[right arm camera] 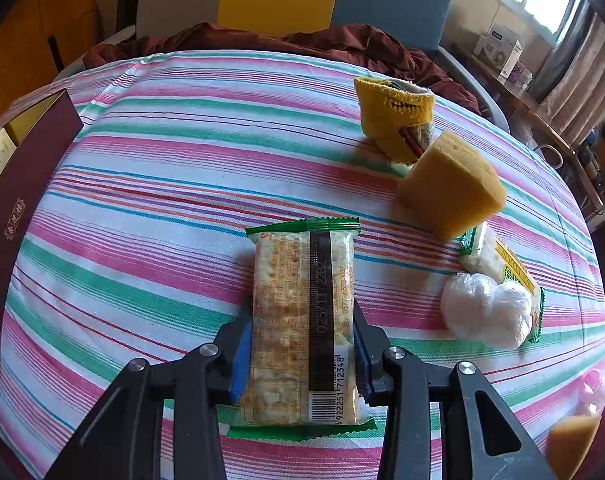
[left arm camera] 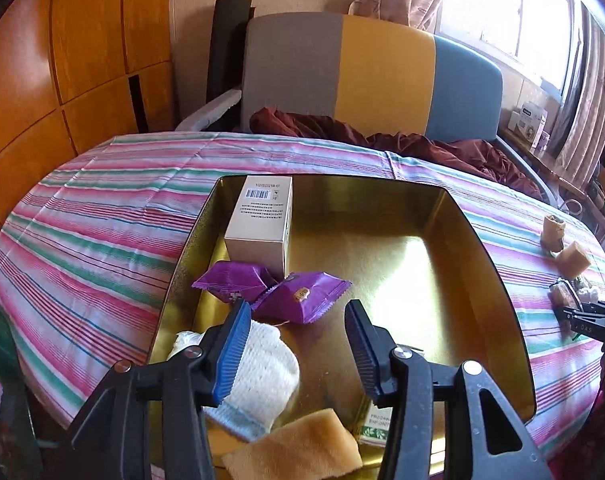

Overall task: Organize objects
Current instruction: 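Carry the cracker packet into the gold tray and open the right tool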

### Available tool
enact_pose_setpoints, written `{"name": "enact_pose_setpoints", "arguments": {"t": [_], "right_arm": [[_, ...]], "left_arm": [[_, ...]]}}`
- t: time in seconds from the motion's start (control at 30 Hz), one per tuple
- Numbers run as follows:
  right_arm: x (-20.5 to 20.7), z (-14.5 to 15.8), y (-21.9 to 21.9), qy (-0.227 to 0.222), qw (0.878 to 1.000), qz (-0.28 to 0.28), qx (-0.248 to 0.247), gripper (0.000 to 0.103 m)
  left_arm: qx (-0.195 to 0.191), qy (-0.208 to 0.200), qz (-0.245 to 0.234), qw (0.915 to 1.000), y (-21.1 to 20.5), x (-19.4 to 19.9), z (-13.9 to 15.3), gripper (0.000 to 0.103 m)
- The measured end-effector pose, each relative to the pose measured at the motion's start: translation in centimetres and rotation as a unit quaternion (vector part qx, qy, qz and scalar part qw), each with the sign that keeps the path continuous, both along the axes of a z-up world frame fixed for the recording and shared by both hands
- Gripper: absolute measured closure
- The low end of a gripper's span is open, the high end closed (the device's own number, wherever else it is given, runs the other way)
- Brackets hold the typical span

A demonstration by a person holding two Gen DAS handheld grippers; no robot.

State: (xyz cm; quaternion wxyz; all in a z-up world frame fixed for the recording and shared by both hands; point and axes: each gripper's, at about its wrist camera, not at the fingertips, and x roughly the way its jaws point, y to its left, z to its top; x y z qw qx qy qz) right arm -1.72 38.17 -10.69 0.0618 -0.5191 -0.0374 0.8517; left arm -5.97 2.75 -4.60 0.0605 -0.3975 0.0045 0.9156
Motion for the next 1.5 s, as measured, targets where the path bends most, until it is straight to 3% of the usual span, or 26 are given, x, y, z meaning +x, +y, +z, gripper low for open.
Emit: {"name": "enact_pose_setpoints", "arguments": {"t": [0.23, 0.33, 0.57, 0.77, 0.87, 1.07, 1.27, 1.43, 1.5], "right_arm": [[-0.2, 0.4, -0.3, -0.014, 1.000, -0.023, -0.009, 0.064], [-0.3, 1.4, -1.2, -0.010, 0.998, -0.030, -0.049, 0.065], [-0.2, 6.7, -9.1, 0.056, 0.992, 0.039, -0.109, 0.065], [-1.0, 9.3, -17.3, 0.076, 0.978, 0.112, -0.157, 0.065], [-2.5, 9.0, -20.6, 0.066, 0.974, 0.127, -0.178, 0.065], [-6.2, 6.3, -25.3, 0.037, 0.974, 0.106, -0.198, 0.065], [-8.3, 3.9, -27.4, 0.004, 0.970, 0.083, -0.228, 0.064], [-7.9, 2.5, -29.2, -0.030, 0.957, 0.126, -0.259, 0.058], [-7.4, 2.4, -29.5, -0.028, 0.958, 0.132, -0.251, 0.054]], "left_arm": [[-0.002, 0.031, -0.014, 0.9994, -0.4, 2.0, 2.0, 0.054], [0.001, 0.042, -0.009, 0.9991, -1.0, 2.2, 2.7, 0.054], [0.011, 0.048, 0.003, 0.9988, -2.0, 2.5, 3.2, 0.054], [0.018, 0.045, 0.010, 0.9988, -2.9, 3.0, 3.1, 0.054], [0.021, 0.046, 0.012, 0.9986, -3.3, 3.2, 3.1, 0.054], [0.029, 0.038, 0.021, 0.9986, -4.4, 3.2, 2.4, 0.054], [0.031, 0.024, 0.041, 0.9984, -6.0, 3.1, 1.4, 0.054], [0.032, 0.019, 0.049, 0.9981, -6.5, 3.1, 1.0, 0.054], [0.031, 0.021, 0.048, 0.9982, -6.5, 3.1, 1.0, 0.054]]}}
